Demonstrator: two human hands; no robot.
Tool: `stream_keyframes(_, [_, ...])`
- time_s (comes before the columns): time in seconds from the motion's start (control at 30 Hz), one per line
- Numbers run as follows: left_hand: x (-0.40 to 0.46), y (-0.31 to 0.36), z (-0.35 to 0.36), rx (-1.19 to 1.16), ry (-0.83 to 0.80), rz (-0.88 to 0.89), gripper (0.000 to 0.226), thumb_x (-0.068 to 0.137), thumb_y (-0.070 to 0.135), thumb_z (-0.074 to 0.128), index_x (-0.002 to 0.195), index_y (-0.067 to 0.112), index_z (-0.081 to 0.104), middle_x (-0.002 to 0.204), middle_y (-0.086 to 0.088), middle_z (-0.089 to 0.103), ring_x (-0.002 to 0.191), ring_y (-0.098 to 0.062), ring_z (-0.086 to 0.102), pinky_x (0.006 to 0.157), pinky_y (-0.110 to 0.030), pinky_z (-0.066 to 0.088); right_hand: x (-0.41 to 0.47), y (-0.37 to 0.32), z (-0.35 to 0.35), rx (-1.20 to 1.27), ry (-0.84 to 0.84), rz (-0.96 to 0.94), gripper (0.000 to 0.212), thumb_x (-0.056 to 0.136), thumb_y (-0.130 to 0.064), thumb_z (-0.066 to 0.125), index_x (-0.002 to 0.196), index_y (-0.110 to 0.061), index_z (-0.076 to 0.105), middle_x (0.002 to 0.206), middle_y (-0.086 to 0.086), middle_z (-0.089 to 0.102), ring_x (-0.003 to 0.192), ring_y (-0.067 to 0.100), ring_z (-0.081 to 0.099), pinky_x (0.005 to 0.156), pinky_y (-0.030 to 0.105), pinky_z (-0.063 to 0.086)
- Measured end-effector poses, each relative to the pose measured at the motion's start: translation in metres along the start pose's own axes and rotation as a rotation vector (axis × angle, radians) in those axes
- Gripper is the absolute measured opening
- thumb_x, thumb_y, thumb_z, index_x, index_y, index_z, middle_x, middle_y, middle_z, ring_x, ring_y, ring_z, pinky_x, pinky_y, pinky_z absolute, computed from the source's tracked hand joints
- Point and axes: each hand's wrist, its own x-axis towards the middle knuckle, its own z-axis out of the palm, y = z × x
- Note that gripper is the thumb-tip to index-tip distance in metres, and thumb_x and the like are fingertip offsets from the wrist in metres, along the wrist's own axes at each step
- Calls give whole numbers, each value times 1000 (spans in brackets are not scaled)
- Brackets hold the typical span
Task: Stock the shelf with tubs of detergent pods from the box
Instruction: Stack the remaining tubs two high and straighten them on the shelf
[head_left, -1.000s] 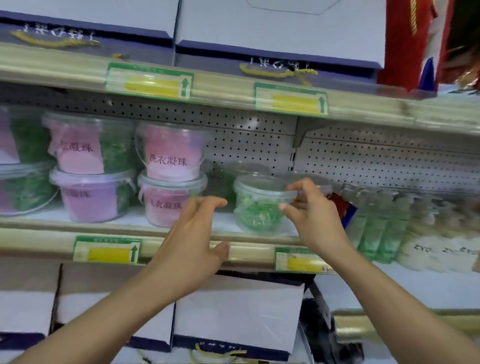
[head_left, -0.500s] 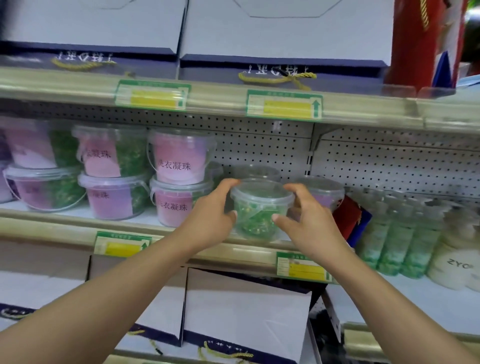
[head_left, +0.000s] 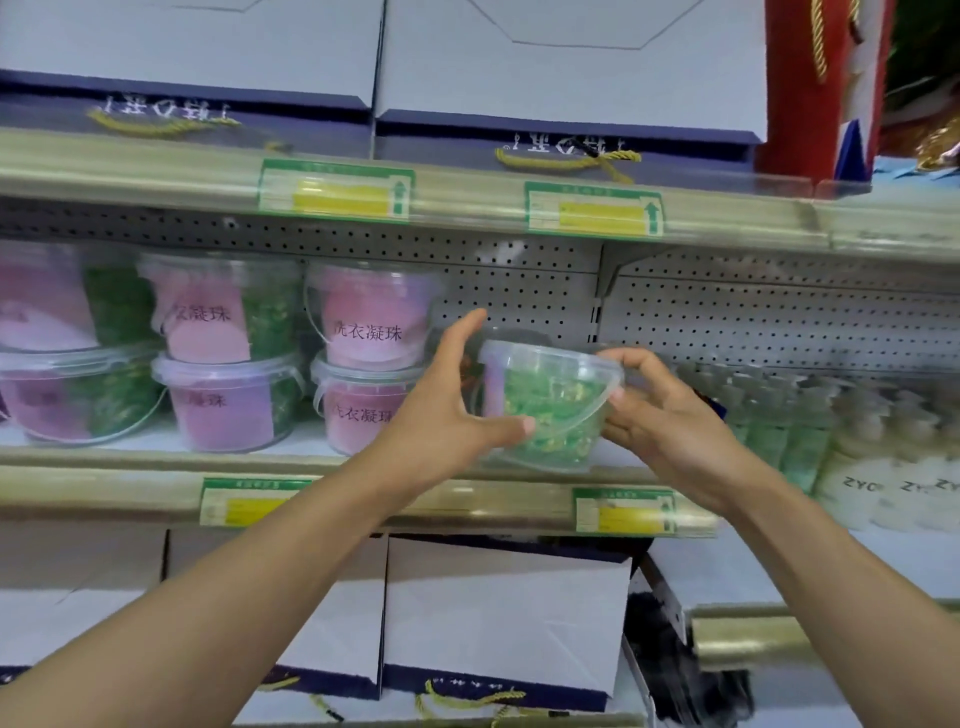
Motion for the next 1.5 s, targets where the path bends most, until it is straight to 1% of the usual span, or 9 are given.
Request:
stream_keyframes(0.13, [-7, -1, -3, -218, -125, -63, 103, 57, 27, 87, 138, 50, 28, 138, 9, 40, 121, -10, 48, 81, -19, 45, -16, -5, 13, 149, -60, 44, 40, 90, -22, 48, 129, -13, 45, 120, 9, 64, 106, 24, 63, 94, 33, 51])
stream_keyframes(0.27, [-21, 2, 0, -121, 84, 11, 85, 56, 19, 89, 124, 39, 42, 111, 8, 56, 89, -4, 56, 68, -13, 48, -25, -19, 30, -253, 102, 26, 33, 93, -23, 54, 125, -30, 51, 115, 3, 67, 101, 14, 66, 95, 35, 50])
stream_keyframes(0.47, [-27, 13, -2, 259, 366, 8, 88, 50, 37, 88, 119, 42, 34, 116, 5, 45, 99, -12, 47, 80, -26, 39, -36, -41, 49, -340, 38, -60, 36, 91, -5, 55, 118, -29, 55, 105, -4, 69, 97, 7, 66, 88, 22, 51])
stream_keyframes(0.6, [-32, 17, -4, 359, 298, 57, 96, 53, 42, 87, 133, 43, 33, 120, 11, 41, 104, -6, 43, 84, -22, 35, -34, -36, 46, -421, 47, -95, 28, 89, -18, 62, 113, -31, 57, 107, 2, 66, 95, 4, 65, 84, 16, 50])
stream_keyframes(0.73, [-33, 18, -6, 149, 170, 37, 71, 71, 31, 80, 129, 44, 42, 114, 19, 54, 98, 9, 51, 78, -6, 40, -28, -26, 26, -312, 71, -103, 19, 92, -14, 56, 109, -21, 59, 105, 5, 70, 98, 20, 67, 94, 33, 51])
stream_keyframes(0.87, [-24, 24, 0, -108, 149, -72, 33, 89, 26, 60, 116, 44, 55, 104, 12, 64, 101, -8, 60, 90, -31, 48, -21, -18, 2, -168, -16, -93, 22, 93, -15, 51, 115, -17, 56, 111, 5, 69, 104, 27, 65, 91, 25, 52])
stream_keyframes(1.13, [-7, 26, 37, -70, 144, -93, 32, 80, 29, 70, 106, 24, 51, 97, 0, 69, 88, -12, 65, 86, -34, 51, 5, -17, -41, -164, -175, -72, 31, 90, -18, 55, 121, -22, 53, 104, 1, 71, 99, 17, 67, 84, 23, 53])
stream_keyframes(1.33, [-2, 22, 51, -40, 355, -104, 25, 81, 19, 67, 98, 23, 50, 83, 2, 70, 73, -3, 64, 73, -21, 51, 47, -5, -92, -858, 204, -206, 47, 83, -5, 61, 124, -23, 50, 120, 4, 55, 110, 20, 54, 86, 26, 41])
stream_keyframes(1.5, [-11, 23, 48, -48, 487, -140, 29, 80, 22, 65, 105, 24, 51, 76, 5, 73, 74, -8, 66, 78, -28, 48, 69, 23, -104, -1244, 60, -73, 46, 79, -5, 59, 122, -19, 50, 116, 12, 52, 96, 26, 54, 72, 33, 47])
